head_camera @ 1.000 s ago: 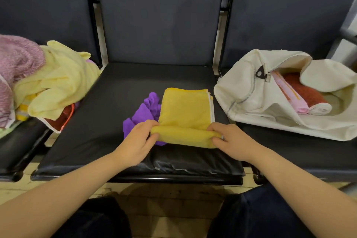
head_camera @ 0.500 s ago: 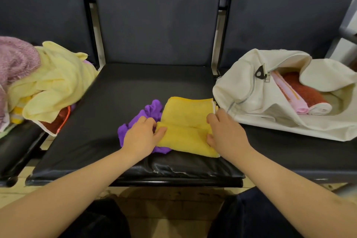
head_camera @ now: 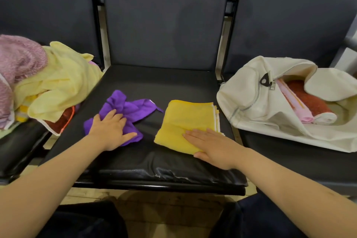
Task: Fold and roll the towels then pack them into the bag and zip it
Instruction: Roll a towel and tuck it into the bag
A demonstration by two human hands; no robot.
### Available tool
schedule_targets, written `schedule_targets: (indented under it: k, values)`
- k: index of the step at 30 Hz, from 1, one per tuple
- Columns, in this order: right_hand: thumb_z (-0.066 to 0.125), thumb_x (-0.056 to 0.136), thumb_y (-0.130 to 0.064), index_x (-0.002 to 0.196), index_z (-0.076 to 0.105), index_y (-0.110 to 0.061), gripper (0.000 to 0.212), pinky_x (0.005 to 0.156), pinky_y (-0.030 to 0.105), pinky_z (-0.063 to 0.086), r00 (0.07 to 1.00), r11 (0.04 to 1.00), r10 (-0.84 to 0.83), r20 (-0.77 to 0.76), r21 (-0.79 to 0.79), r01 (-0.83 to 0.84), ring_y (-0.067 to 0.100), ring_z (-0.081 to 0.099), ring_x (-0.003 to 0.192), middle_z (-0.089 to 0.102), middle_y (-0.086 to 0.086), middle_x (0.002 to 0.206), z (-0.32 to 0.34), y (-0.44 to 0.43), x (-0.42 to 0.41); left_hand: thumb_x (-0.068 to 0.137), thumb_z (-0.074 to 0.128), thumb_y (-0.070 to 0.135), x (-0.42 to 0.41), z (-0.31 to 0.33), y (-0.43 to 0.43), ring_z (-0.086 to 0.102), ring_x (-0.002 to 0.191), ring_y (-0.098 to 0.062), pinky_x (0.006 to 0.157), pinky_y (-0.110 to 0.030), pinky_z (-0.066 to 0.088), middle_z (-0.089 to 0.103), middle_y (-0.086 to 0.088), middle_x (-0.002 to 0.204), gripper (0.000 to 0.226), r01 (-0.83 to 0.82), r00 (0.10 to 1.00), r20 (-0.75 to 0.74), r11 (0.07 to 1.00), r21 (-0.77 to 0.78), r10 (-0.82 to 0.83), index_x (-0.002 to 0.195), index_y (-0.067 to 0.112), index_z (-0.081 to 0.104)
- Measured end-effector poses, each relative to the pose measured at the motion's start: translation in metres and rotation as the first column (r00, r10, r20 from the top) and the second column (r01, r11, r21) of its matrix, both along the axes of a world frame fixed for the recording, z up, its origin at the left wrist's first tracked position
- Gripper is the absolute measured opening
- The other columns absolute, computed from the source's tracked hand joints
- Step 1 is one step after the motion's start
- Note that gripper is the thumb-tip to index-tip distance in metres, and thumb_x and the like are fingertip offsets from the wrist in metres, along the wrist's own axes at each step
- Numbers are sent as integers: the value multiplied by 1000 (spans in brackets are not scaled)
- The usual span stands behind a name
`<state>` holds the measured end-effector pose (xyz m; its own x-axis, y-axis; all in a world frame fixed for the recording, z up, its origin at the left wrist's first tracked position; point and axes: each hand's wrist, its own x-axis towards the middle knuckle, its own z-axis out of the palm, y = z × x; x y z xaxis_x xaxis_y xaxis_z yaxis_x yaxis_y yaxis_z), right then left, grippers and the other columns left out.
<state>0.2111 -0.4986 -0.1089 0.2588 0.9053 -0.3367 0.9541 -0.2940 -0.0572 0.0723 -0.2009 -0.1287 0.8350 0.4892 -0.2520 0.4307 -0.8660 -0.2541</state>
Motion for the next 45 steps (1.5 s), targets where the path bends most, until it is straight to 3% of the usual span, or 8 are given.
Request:
schedule_targets:
  k: [6, 10, 18, 23, 27, 37, 41, 45]
  values:
    - [36, 104, -21, 153, 0, -37, 62, 118, 37, -13, 996, 995, 87, -7, 50, -86, 9, -12, 148, -7, -20, 159, 2, 5, 5, 84, 36, 59, 3, 5, -29, 35, 138, -24, 114, -51, 23, 45, -6, 145, 73, 500, 649, 701, 860, -102, -294, 137, 11, 48]
    - [50, 97, -28, 153, 9, -36, 70, 120, 37, -2, 999, 991, 28, -23, 131, -24, 10, -2, 149, -1, -13, 162, 3, 0, 7, 84, 22, 74, 7, 4, -78, 4, 147, -9, 117, -31, 1, 11, 10, 158, 84, 662, 732, 420, 707, -251, -536, 152, 24, 17]
    - [53, 94, -48, 154, 13, -31, 74, 120, 39, 5, 969, 965, -246, 3, 90, 245, 15, 3, 149, 2, -12, 162, 1, -28, 23, 86, 37, 52, 5, -26, -88, 68, 81, -16, 64, -24, 53, 70, 2, 102, 53, 611, 610, 586, 788, 81, -533, 113, 17, 65]
    - [51, 98, -21, 141, 39, -23, 44, 119, 30, 14, 932, 895, -264, -249, 298, 333, 15, 44, 130, 50, -4, 137, 1, -14, 18, 84, 49, 61, 2, -17, -80, 60, 94, -18, 77, -29, 45, 61, 4, 112, 57, 473, 733, 658, 825, -310, -173, 122, 18, 54]
    - [48, 98, -25, 114, 40, -25, 17, 64, 28, 38, 820, 826, -340, -459, 271, 494, 17, 47, 69, 56, 13, 80, 9, -12, 19, 78, 66, 53, -1, -15, -67, 55, 87, -1, 73, -15, 38, 57, 14, 105, 47, 452, 765, 644, 716, -533, -3, 116, 31, 47]
    - [50, 98, -30, 114, 43, -14, 24, 69, 37, 46, 796, 760, -497, -345, 268, 591, 24, 57, 78, 57, 8, 92, 1, 6, 18, 89, 62, 30, 22, -17, -78, 54, 85, -24, 73, -34, 41, 55, -6, 95, 32, 95, 684, 596, 760, -643, 419, 111, 12, 48]
    - [66, 85, -27, 109, 55, -15, 29, 75, 39, 47, 942, 774, -335, 25, 577, 260, 27, 57, 92, 51, 4, 112, -5, 13, 17, 78, 71, 22, 32, -16, -74, 53, 90, -29, 73, -40, 47, 48, -8, 107, 26, 160, 696, 708, 936, -313, 117, 100, 13, 61]
    - [59, 88, -54, 140, 38, -25, 63, 104, 32, 34, 964, 940, -163, -209, 263, 216, 15, 43, 124, 40, -7, 142, -8, 6, 15, 86, 42, 49, 29, -22, -56, 65, 83, -22, 82, -42, 51, 66, 0, 90, 46, 509, 676, 689, 842, -180, -262, 87, 13, 70]
